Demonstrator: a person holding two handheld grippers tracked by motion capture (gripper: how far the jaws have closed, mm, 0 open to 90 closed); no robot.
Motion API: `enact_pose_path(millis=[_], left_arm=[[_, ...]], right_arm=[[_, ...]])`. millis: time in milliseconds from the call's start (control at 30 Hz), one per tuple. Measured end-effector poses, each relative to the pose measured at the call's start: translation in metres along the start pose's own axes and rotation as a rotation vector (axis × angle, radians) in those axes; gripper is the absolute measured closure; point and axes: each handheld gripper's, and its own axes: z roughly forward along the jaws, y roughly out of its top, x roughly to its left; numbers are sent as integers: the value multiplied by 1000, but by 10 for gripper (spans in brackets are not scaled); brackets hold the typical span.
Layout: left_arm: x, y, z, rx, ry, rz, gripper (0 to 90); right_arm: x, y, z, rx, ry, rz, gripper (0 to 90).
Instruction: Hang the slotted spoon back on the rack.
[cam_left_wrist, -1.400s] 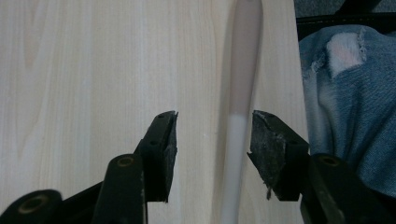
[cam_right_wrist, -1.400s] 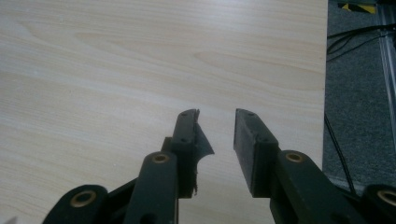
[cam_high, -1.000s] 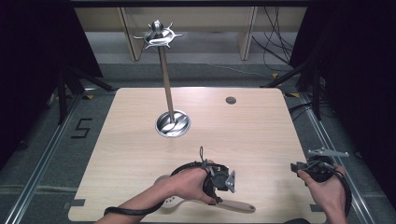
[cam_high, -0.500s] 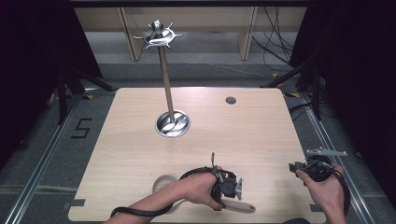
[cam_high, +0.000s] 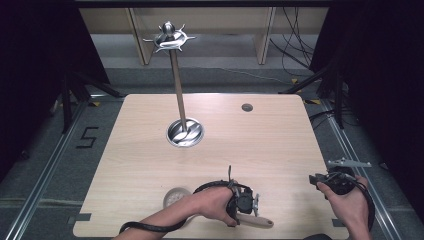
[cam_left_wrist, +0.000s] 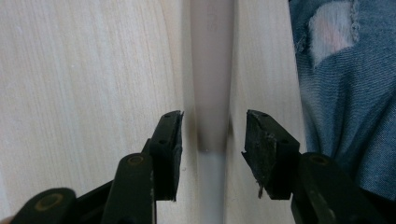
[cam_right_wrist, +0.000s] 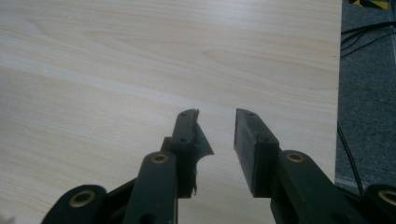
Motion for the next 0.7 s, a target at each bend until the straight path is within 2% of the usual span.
enact_pose_path(millis=[33,67,133,167,433,467,533,567,600,700], left_arm=[[0,0,0,3,-1,0,562],[0,0,1,4,-1,1,563],[-1,1,1,12,-1,6,564],[-1,2,2,12,-1,3,565],[1,3,4,33,-13,3,584],[1,3,4,33,-14,3,585],[1,3,5,35,-18,5,585],[1,3,5,36,-20,5,587],[1,3,5,39,-22,6,588],[2,3,6,44,-23,8,593]], right_arm=[[-2,-1,1,-10,-5,-23,698],[-4,1,-2,10,-17,-45,698],[1,1,-2,27,8,21,699],[1,1,-2,22,11,27,698],[1,1,-1,23,11,30,698],[0,-1,0,2,9,7,698],[1,0,-1,25,14,29,698],[1,0,-1,24,14,27,698],[-1,1,-1,27,15,3,698],[-1,1,-1,27,16,4,698]])
